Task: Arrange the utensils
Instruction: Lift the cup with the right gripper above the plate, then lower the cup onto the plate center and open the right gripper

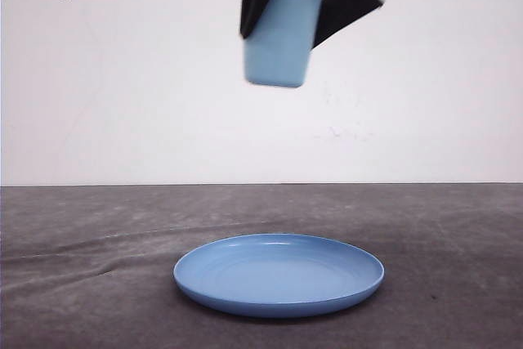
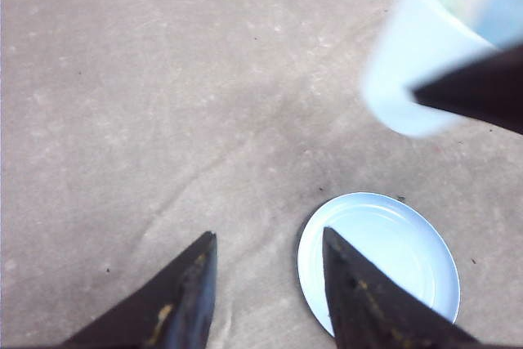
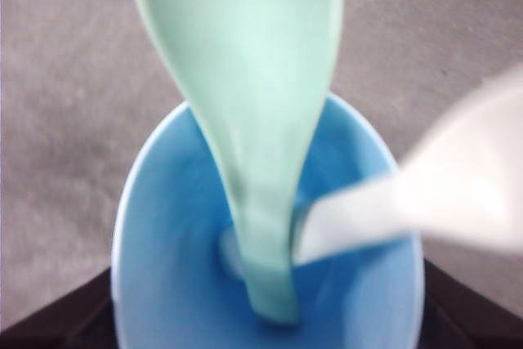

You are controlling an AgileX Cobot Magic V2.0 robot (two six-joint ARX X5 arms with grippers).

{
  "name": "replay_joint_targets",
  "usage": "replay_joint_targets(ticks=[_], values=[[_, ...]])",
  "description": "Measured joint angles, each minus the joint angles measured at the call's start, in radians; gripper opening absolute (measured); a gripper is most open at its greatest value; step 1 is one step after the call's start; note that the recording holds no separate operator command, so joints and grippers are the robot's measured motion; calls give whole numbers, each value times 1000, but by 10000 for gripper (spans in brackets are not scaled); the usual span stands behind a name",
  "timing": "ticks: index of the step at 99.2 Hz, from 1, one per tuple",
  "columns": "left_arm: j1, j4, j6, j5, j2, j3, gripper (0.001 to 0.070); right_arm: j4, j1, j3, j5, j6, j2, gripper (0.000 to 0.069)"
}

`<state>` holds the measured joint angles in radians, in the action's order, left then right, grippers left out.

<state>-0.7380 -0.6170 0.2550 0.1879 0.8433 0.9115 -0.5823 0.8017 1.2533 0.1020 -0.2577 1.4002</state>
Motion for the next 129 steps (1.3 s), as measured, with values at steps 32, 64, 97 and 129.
replay_joint_targets(ticks=[32,64,97,129], values=[[0,0,0,0,0,0,235,-50,85,-70,10,15,-13,418],[0,-1,0,1,0,0,235,193,154,-330,52,-40,-11,417],[0,-3,0,1,0,0,235,380,165,-496,83,-92,5,417],[0,-3,0,1,0,0,235,436,166,-497,101,-98,16,417]])
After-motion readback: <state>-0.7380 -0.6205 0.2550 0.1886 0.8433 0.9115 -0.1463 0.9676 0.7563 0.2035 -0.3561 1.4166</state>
